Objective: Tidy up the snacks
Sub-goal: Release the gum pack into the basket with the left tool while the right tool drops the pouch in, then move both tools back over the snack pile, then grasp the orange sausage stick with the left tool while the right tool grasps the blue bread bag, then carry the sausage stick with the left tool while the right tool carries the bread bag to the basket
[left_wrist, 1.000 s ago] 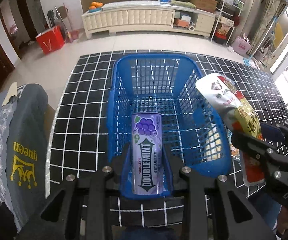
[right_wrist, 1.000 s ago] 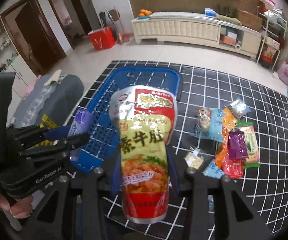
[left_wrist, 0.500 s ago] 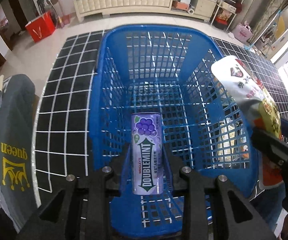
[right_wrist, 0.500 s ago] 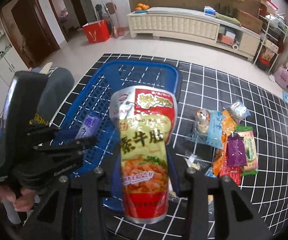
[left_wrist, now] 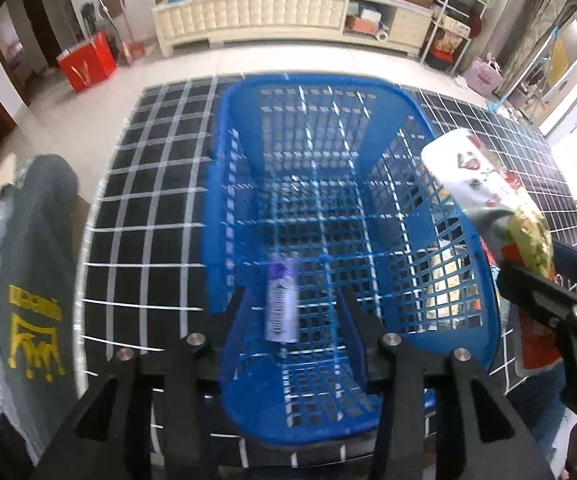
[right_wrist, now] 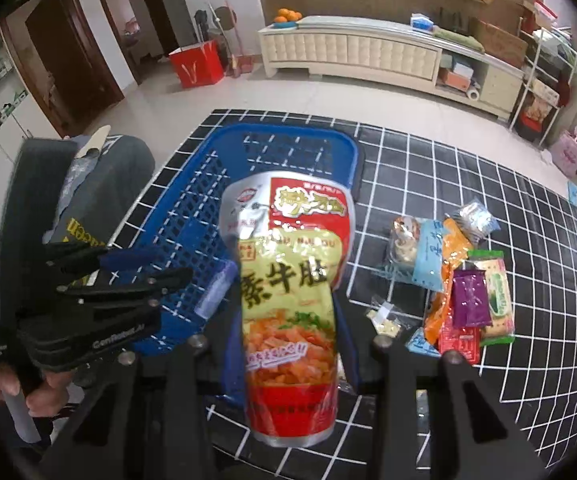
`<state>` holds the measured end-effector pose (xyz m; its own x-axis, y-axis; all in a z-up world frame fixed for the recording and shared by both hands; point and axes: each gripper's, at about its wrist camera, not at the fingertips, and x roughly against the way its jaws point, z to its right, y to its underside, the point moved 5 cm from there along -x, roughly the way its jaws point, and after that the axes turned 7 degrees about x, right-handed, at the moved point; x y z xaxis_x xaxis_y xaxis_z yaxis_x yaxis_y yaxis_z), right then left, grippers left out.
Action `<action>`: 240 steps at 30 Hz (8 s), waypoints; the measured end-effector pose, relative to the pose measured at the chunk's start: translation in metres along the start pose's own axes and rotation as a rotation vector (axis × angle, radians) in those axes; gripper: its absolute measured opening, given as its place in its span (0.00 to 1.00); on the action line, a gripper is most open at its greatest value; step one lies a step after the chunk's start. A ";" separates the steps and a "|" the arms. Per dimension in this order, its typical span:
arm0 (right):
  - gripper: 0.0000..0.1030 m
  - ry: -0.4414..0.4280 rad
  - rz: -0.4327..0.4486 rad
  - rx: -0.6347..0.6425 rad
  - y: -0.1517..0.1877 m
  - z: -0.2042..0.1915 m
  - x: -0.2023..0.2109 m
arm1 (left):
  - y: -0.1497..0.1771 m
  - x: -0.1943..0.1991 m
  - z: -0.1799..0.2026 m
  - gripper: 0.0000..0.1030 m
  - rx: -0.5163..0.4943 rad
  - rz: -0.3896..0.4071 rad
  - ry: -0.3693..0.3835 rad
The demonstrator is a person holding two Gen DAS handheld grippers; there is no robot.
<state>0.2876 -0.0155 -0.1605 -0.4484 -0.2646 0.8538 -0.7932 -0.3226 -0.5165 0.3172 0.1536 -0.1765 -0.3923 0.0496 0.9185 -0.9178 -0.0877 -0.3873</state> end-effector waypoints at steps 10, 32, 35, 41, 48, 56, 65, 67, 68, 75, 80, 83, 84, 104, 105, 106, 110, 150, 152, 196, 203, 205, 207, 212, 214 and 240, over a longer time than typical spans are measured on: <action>0.44 -0.053 -0.027 0.030 -0.013 -0.029 -0.017 | 0.002 0.048 -0.034 0.41 0.025 0.100 -0.072; 0.80 0.030 -0.037 0.084 -0.006 -0.045 -0.037 | 0.020 0.059 -0.053 0.41 0.077 0.105 -0.099; 0.86 0.067 0.014 0.120 -0.005 -0.047 -0.019 | 0.023 0.064 -0.048 0.41 0.076 0.109 -0.099; 0.87 0.078 0.079 0.085 0.001 -0.030 0.029 | 0.032 0.084 -0.029 0.41 0.069 0.124 -0.069; 0.87 0.149 0.122 0.052 0.022 -0.002 0.085 | 0.040 0.115 0.024 0.42 0.015 0.170 -0.033; 0.87 0.221 0.156 -0.046 0.066 0.056 0.146 | 0.060 0.136 0.106 0.48 -0.113 0.213 0.017; 0.88 0.241 0.121 -0.117 0.119 0.112 0.155 | 0.081 0.115 0.186 0.55 -0.199 0.175 0.081; 0.88 0.231 0.102 -0.118 0.128 0.121 0.147 | 0.086 0.103 0.195 0.55 -0.203 0.156 0.077; 0.88 0.223 0.091 -0.116 0.131 0.125 0.141 | 0.090 0.096 0.199 0.55 -0.205 0.148 0.073; 0.88 0.141 0.015 -0.073 0.157 0.142 0.093 | 0.119 0.046 0.212 0.55 -0.197 0.093 0.051; 0.88 0.089 -0.016 0.017 0.162 0.136 0.058 | 0.124 0.027 0.202 0.55 -0.147 0.139 -0.028; 0.88 0.046 -0.015 0.074 0.156 0.130 0.042 | 0.121 0.025 0.196 0.55 -0.123 0.162 -0.043; 0.88 0.032 -0.019 0.094 0.153 0.128 0.035 | 0.119 0.024 0.194 0.55 -0.115 0.166 -0.046; 0.87 -0.080 -0.140 0.332 0.127 0.114 -0.086 | 0.120 -0.041 0.183 0.55 -0.012 0.156 -0.198; 0.87 -0.087 -0.142 0.331 0.126 0.114 -0.088 | 0.119 -0.043 0.182 0.55 -0.008 0.155 -0.196; 0.87 -0.097 -0.136 0.322 0.125 0.114 -0.089 | 0.118 -0.047 0.182 0.55 -0.004 0.152 -0.193; 0.78 -0.098 -0.115 0.344 0.125 0.107 -0.090 | 0.118 -0.054 0.183 0.55 -0.006 0.143 -0.195; 0.70 0.181 0.098 -0.213 0.121 0.245 -0.024 | -0.002 -0.141 0.265 0.55 -0.089 -0.045 0.030; 0.71 0.179 0.102 -0.218 0.121 0.250 -0.026 | -0.006 -0.148 0.264 0.55 -0.069 -0.051 0.027; 0.71 0.152 0.265 -0.071 0.081 0.100 0.134 | 0.072 0.083 0.176 0.12 -0.095 0.194 0.099; 0.71 0.107 0.282 -0.024 0.055 0.059 0.131 | 0.066 0.110 0.128 0.12 -0.064 0.231 0.055; 0.71 0.093 0.284 -0.006 0.048 0.048 0.128 | 0.063 0.113 0.115 0.12 -0.054 0.235 0.044; 0.71 0.078 0.281 0.007 0.041 0.039 0.123 | 0.059 0.111 0.105 0.12 -0.044 0.228 0.045; 0.71 0.042 0.263 0.039 0.024 0.020 0.103 | 0.049 0.099 0.080 0.12 -0.019 0.199 0.032; 0.71 0.033 0.244 0.043 0.019 0.019 0.090 | 0.043 0.091 0.073 0.12 -0.011 0.186 0.031; 0.71 0.003 0.098 0.017 0.007 0.014 0.015 | 0.029 0.012 0.028 0.38 0.079 0.017 0.055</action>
<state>0.2810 -0.0343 -0.1526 -0.5244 -0.2931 0.7994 -0.7386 -0.3104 -0.5984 0.2879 0.1238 -0.1747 -0.4123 0.1016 0.9054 -0.9043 -0.1669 -0.3930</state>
